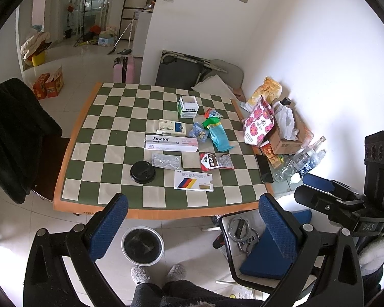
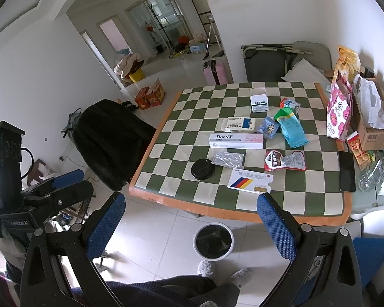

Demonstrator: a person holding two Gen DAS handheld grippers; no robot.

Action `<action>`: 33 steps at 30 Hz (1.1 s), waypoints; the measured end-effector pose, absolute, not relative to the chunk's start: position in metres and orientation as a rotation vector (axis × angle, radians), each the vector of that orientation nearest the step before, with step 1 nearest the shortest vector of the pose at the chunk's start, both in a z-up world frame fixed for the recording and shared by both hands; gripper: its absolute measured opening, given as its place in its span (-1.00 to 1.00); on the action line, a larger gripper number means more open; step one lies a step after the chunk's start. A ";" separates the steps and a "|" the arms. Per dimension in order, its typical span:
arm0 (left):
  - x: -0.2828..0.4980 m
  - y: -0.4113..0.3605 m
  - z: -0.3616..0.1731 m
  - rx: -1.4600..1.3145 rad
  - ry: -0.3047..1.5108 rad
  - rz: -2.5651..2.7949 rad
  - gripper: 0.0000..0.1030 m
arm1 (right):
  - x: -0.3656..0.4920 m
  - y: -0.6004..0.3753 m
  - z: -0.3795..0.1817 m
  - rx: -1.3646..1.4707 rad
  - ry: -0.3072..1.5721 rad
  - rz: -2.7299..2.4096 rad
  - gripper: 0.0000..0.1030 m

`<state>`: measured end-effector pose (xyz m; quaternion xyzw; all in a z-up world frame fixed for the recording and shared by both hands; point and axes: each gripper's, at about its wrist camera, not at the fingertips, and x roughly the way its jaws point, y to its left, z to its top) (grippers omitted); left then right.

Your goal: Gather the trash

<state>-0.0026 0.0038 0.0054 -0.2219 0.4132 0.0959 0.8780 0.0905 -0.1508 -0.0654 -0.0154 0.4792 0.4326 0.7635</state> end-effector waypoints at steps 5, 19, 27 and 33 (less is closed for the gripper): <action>-0.003 0.005 0.007 -0.462 0.861 0.200 1.00 | 0.091 -0.151 -0.066 -0.036 1.042 0.940 1.00; -0.004 0.006 0.007 -0.461 0.860 0.198 1.00 | 0.091 -0.149 -0.068 -0.035 1.048 0.940 1.00; -0.002 0.010 0.014 -0.458 0.860 0.194 1.00 | 0.091 -0.149 -0.069 -0.040 1.047 0.938 1.00; -0.002 0.009 0.014 -0.458 0.859 0.197 1.00 | 0.091 -0.148 -0.070 -0.038 1.047 0.937 1.00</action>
